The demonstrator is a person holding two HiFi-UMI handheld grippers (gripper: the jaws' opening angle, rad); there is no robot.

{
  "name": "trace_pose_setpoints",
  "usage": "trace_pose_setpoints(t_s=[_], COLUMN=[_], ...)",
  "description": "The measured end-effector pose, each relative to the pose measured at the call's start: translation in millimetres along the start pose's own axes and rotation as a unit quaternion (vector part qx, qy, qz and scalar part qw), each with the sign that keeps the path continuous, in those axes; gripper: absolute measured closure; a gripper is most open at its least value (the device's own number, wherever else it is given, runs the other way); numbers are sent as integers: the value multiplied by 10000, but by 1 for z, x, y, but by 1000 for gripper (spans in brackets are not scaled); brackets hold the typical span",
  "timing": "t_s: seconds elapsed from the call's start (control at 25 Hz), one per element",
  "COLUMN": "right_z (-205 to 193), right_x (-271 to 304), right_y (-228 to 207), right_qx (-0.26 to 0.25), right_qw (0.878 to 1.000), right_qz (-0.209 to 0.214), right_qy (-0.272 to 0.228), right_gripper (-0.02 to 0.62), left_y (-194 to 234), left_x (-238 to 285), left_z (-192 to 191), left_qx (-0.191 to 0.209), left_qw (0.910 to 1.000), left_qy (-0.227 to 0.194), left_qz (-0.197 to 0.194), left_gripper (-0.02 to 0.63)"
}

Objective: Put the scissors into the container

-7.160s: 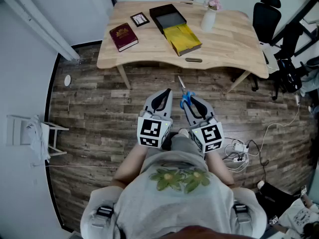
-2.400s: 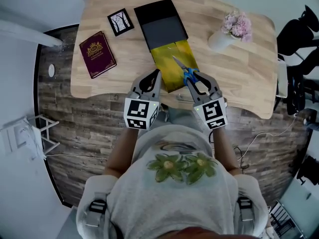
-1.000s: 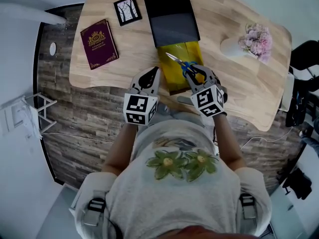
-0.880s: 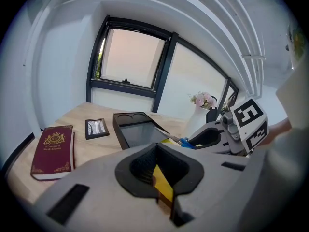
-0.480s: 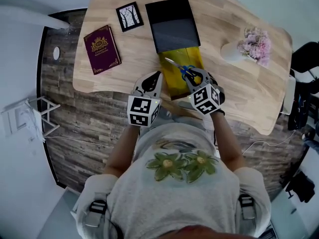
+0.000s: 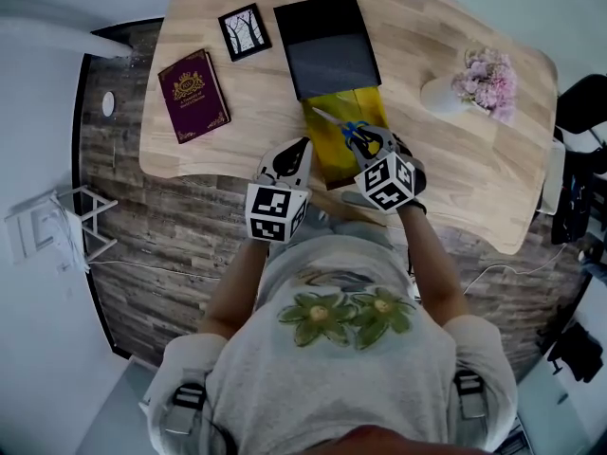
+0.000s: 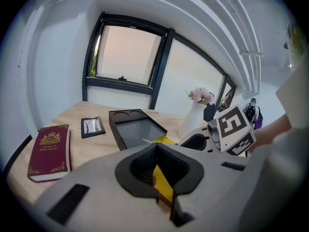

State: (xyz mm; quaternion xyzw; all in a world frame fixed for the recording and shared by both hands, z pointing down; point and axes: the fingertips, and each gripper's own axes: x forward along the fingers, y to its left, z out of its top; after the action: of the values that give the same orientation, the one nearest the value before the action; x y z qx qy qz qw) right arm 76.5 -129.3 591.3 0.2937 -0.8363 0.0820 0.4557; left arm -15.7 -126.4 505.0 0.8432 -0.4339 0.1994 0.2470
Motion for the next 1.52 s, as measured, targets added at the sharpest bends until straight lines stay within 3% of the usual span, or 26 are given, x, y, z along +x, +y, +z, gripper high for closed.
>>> trace_pose_setpoints(t_s=[1.52], right_z=[-30], right_x=[41], right_y=[8], right_qx=[-149], right_qw=[9967], right_qz=[393], right_qy=[691], right_gripper=[508], left_y=[-5], left_x=[14], left_z=[-23], left_qx=[-121], left_qw=[9995], left_qy=[235], left_qz=[-157], left_gripper=[600])
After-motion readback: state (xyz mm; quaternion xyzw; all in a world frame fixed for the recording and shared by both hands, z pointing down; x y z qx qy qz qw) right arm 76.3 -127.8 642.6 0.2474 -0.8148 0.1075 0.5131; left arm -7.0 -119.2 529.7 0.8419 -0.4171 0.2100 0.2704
